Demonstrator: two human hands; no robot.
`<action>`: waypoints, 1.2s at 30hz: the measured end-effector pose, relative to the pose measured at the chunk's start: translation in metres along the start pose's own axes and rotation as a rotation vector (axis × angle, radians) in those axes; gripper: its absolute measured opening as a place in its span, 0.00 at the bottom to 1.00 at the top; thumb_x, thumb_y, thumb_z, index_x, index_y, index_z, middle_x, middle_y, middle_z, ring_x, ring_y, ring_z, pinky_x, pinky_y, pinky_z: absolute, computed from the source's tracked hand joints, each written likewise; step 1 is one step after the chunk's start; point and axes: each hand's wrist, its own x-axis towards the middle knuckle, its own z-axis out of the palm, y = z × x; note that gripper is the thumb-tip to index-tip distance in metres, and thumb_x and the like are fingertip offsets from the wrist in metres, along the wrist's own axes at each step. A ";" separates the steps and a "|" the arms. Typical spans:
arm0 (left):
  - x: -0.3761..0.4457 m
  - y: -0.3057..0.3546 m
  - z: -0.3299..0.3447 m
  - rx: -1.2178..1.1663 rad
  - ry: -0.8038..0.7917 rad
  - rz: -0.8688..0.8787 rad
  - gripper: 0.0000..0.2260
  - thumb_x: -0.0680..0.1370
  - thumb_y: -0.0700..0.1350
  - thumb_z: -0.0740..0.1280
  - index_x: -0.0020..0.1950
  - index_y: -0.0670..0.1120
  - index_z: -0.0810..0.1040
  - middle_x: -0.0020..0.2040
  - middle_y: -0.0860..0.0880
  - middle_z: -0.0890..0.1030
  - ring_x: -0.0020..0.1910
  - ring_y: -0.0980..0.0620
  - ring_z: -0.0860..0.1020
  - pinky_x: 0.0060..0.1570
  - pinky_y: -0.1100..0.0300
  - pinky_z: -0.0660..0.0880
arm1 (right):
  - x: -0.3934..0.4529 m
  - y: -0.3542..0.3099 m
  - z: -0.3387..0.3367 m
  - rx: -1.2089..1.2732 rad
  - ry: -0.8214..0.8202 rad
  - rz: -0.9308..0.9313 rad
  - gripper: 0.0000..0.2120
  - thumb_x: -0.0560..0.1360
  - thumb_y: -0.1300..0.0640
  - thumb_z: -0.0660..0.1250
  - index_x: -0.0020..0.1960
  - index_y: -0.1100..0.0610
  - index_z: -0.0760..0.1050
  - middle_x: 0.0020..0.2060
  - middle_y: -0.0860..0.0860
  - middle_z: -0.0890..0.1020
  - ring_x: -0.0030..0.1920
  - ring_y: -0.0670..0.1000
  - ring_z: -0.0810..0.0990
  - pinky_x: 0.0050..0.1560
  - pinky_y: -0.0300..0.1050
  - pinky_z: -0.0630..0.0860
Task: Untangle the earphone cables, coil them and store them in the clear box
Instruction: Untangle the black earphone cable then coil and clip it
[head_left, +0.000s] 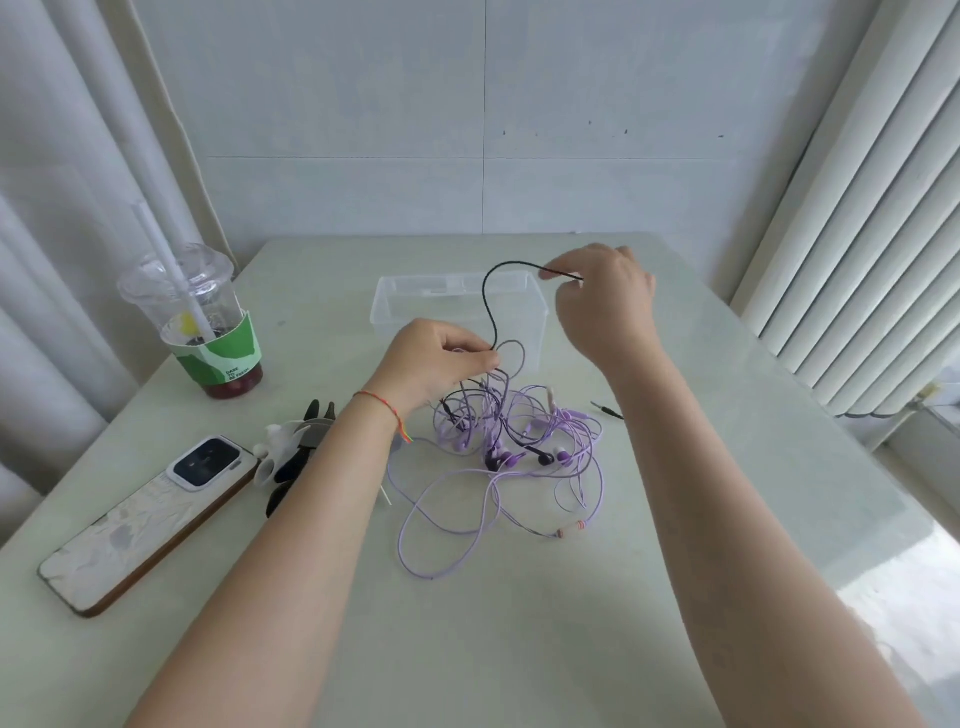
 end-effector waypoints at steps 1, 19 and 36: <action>0.000 0.000 0.001 0.030 -0.002 0.008 0.05 0.71 0.47 0.76 0.44 0.48 0.85 0.36 0.55 0.83 0.35 0.62 0.76 0.35 0.75 0.69 | -0.002 -0.005 0.000 -0.052 -0.055 -0.052 0.24 0.70 0.68 0.57 0.56 0.48 0.81 0.58 0.46 0.78 0.61 0.54 0.68 0.52 0.47 0.59; -0.003 0.006 -0.002 -0.174 -0.013 0.091 0.15 0.65 0.42 0.73 0.45 0.50 0.70 0.36 0.52 0.73 0.36 0.55 0.72 0.42 0.60 0.71 | -0.019 -0.019 0.005 0.220 -0.461 -0.253 0.14 0.71 0.67 0.62 0.53 0.54 0.76 0.44 0.47 0.84 0.43 0.37 0.77 0.41 0.28 0.68; 0.001 -0.010 -0.015 0.383 -0.012 -0.076 0.10 0.67 0.39 0.73 0.34 0.50 0.74 0.34 0.53 0.75 0.34 0.53 0.72 0.32 0.65 0.66 | -0.004 -0.006 0.003 0.288 0.119 -0.074 0.05 0.74 0.60 0.66 0.47 0.53 0.79 0.58 0.51 0.74 0.63 0.54 0.69 0.62 0.48 0.64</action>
